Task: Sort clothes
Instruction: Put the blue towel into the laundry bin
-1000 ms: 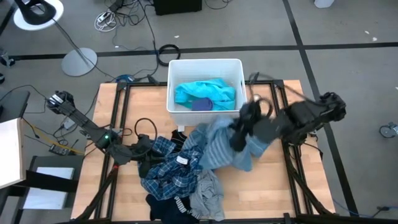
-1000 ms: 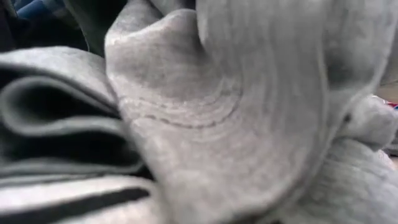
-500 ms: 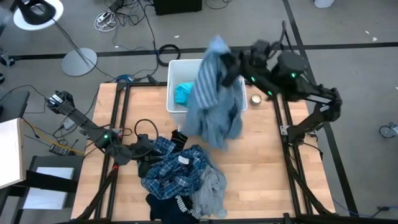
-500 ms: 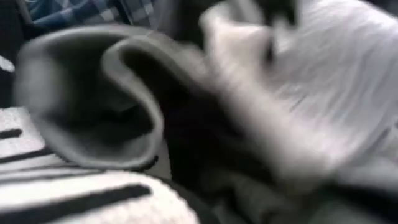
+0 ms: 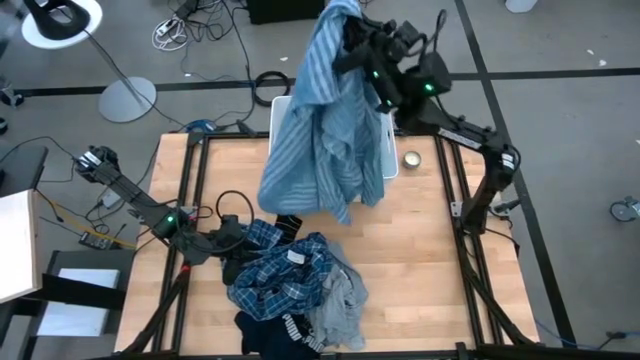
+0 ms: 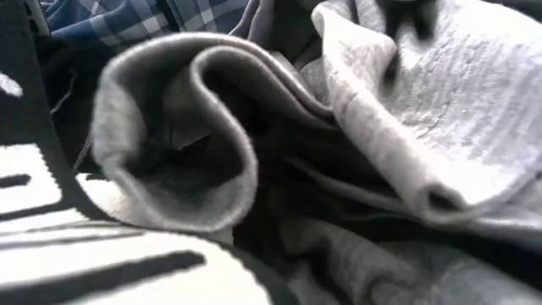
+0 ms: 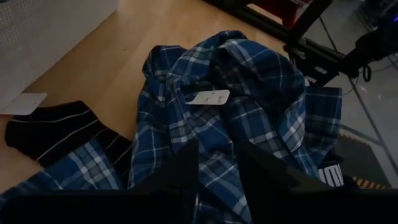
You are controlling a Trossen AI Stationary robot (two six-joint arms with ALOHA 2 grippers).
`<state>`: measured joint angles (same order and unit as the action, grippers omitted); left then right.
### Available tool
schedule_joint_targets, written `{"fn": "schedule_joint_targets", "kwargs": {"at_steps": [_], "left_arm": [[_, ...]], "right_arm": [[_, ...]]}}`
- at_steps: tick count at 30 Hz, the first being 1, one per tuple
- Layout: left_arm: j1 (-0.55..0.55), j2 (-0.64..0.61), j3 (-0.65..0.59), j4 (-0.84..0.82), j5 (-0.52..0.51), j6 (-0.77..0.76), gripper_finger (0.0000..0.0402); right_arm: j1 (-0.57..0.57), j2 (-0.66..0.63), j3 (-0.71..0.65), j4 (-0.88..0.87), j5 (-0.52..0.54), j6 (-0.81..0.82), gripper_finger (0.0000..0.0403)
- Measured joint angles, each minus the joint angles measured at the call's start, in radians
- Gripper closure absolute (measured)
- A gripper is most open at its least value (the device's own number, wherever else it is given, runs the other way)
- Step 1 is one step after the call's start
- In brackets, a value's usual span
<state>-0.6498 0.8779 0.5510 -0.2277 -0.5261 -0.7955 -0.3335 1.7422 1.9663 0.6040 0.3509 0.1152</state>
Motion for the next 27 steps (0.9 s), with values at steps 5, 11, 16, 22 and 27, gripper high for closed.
{"fn": "schedule_joint_targets", "kwargs": {"at_steps": [5,11,16,22,27], "left_arm": [[0.000,-0.003,0.000,0.001,-0.062,-0.056,0.0287],[0.000,-0.006,0.000,0.092,-0.177,-0.070,0.0287],[0.000,-0.006,0.000,0.136,-0.273,-0.073,0.0287],[0.000,-0.006,0.000,0.185,-0.358,-0.073,0.0287],[0.000,-0.006,0.000,0.223,-0.412,-0.080,0.0287]], "right_arm": [[-0.055,0.004,0.000,-0.179,-0.082,0.062,0.0399],[-0.065,-0.060,0.000,-0.703,-0.133,0.059,0.0399],[-0.046,-0.060,-0.007,-1.221,-0.138,0.076,0.0399],[-0.032,-0.011,-0.155,-1.385,-0.150,0.108,0.0389],[-0.036,0.054,-0.268,-1.386,-0.228,0.121,0.0353]]}}
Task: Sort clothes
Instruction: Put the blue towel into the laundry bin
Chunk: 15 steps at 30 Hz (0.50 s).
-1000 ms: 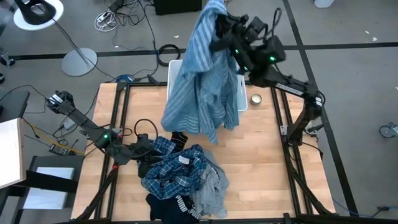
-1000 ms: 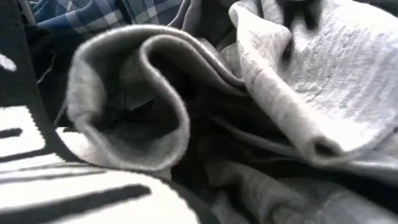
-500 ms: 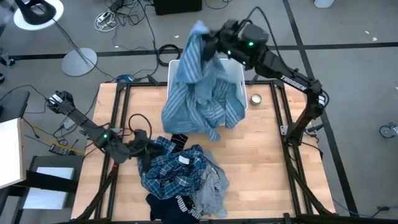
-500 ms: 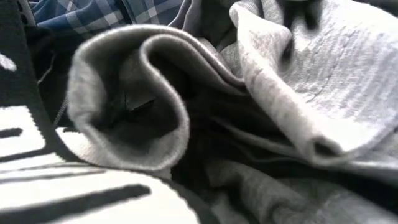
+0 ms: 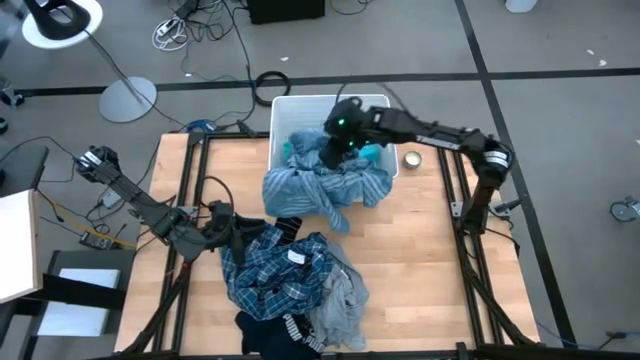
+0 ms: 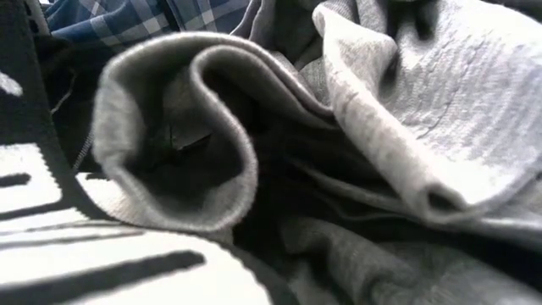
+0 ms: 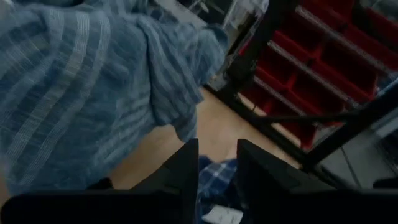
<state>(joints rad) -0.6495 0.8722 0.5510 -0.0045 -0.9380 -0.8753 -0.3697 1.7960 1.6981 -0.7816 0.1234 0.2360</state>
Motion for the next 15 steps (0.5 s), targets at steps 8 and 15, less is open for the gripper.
{"fn": "schedule_joint_targets", "kwargs": {"at_steps": [8,15], "left_arm": [[0.000,0.000,0.000,0.058,-0.011,-0.001,0.0287],[0.000,0.000,0.000,0.071,-0.011,-0.001,0.0287]], "right_arm": [[-0.072,0.161,-0.017,0.002,-0.178,0.062,0.0228],[-0.113,0.216,-0.016,-0.055,-0.274,0.074,0.0141]]}}
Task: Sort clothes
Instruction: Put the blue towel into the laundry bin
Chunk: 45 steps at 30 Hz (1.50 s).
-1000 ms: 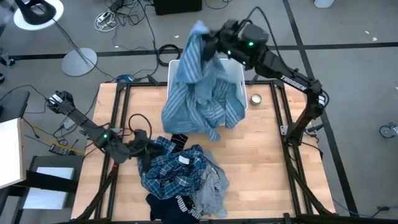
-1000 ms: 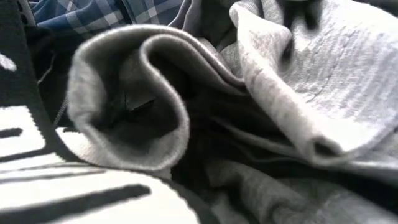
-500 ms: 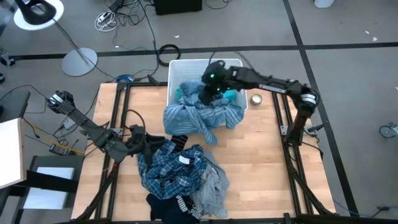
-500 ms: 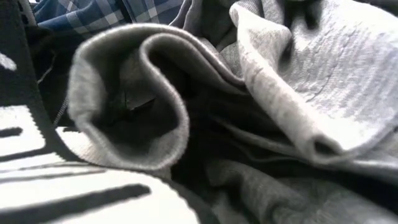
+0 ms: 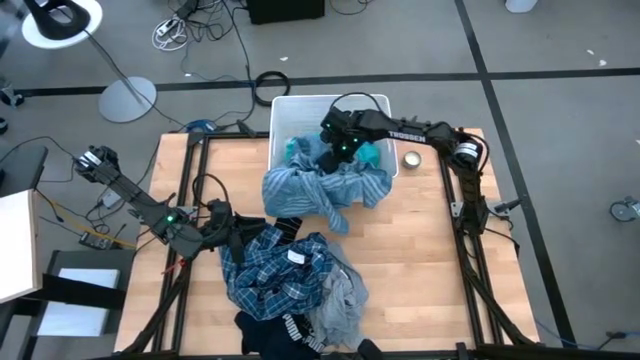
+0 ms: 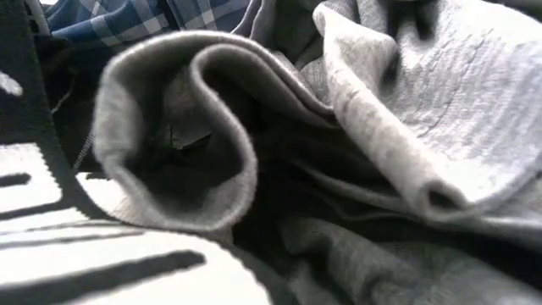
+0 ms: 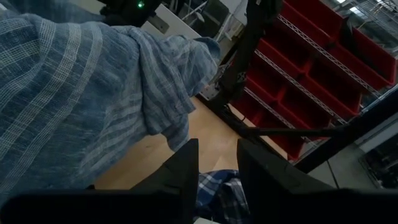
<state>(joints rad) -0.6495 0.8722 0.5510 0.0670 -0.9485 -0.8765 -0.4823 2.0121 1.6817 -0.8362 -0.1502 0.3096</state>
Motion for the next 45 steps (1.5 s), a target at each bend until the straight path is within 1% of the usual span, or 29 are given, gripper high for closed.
{"fn": "schedule_joint_targets", "kwargs": {"at_steps": [4,8,15,19,21,24,27,29,32,34,36,38,41,43,45], "left_arm": [[0.000,0.000,0.000,-0.001,0.012,0.004,0.0287],[0.000,0.000,0.000,-0.024,0.030,0.005,0.0287],[0.000,0.000,0.000,-0.069,0.086,0.010,0.0287],[0.000,0.000,0.000,-0.122,0.121,0.007,0.0287],[0.000,0.000,0.000,-0.143,0.133,0.005,0.0287],[0.000,0.000,0.000,-0.165,0.155,0.006,0.0287],[0.000,0.000,0.000,-0.183,0.167,0.008,0.0287],[0.000,0.000,0.000,-0.188,0.167,0.008,0.0287],[0.000,0.000,0.000,-0.251,0.167,0.001,0.0287],[0.000,0.000,0.000,-0.303,0.166,-0.039,0.0287],[0.000,0.000,0.000,-0.357,0.166,-0.080,0.0287],[0.000,0.000,0.000,-0.406,0.165,-0.126,0.0287],[0.009,-0.001,0.000,-0.473,0.175,-0.178,0.0287],[0.022,-0.002,0.000,-0.509,0.193,-0.198,0.0287],[0.038,-0.002,0.000,-0.521,0.218,-0.200,0.0287]], "right_arm": [[-0.011,-0.027,0.000,-0.011,-0.014,0.007,0.0117],[-0.019,-0.112,0.000,-0.015,-0.023,0.039,0.0109],[-0.015,-0.332,0.000,-0.021,-0.013,0.056,0.0114],[0.028,-0.469,0.000,-0.052,0.003,0.079,0.0118],[0.068,-0.531,0.000,-0.076,0.047,0.090,0.0121],[0.149,-0.608,0.001,-0.143,0.153,0.127,0.0127],[0.257,-0.660,0.001,-0.230,0.268,0.207,0.0133],[0.343,-0.676,0.001,-0.295,0.349,0.274,0.0136],[0.466,-0.674,0.000,-0.396,0.468,0.382,0.0141],[0.542,-0.664,-0.001,-0.458,0.545,0.469,0.0143],[0.610,-0.657,-0.016,-0.501,0.600,0.556,0.0146],[0.665,-0.657,-0.055,-0.526,0.618,0.657,0.0149],[0.730,-0.660,-0.140,-0.561,0.611,0.811,0.0153],[0.767,-0.660,-0.211,-0.536,0.609,0.884,0.0155],[0.796,-0.660,-0.288,-0.462,0.605,0.917,0.0156]]}}
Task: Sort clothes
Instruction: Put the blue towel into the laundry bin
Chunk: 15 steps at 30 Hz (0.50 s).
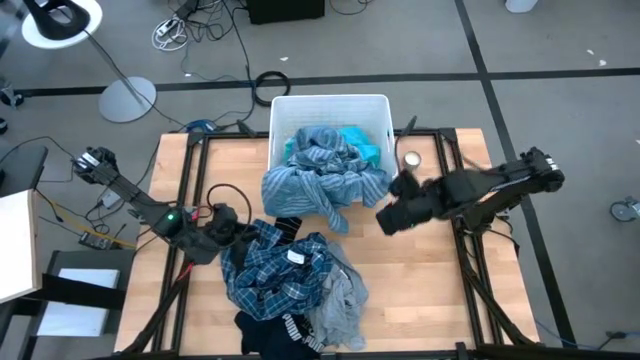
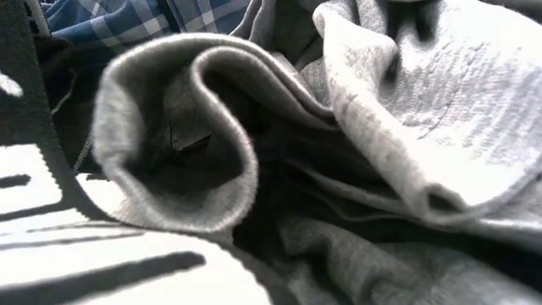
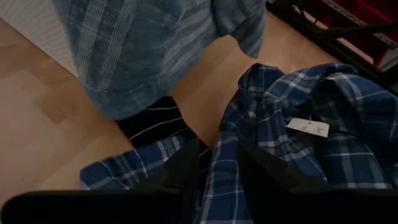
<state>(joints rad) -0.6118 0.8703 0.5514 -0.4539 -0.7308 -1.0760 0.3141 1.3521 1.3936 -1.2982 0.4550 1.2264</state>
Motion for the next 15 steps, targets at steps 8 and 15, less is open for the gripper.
{"fn": "schedule_joint_targets", "kwargs": {"at_steps": [8,15], "left_arm": [[0.027,0.000,0.000,0.002,0.050,0.019,0.0287],[0.028,-0.001,0.000,0.049,0.077,0.018,0.0287]], "right_arm": [[0.015,0.040,-0.274,0.528,0.039,-0.189,0.0156],[-0.064,0.201,-0.350,0.977,0.076,-0.561,0.0158]]}}
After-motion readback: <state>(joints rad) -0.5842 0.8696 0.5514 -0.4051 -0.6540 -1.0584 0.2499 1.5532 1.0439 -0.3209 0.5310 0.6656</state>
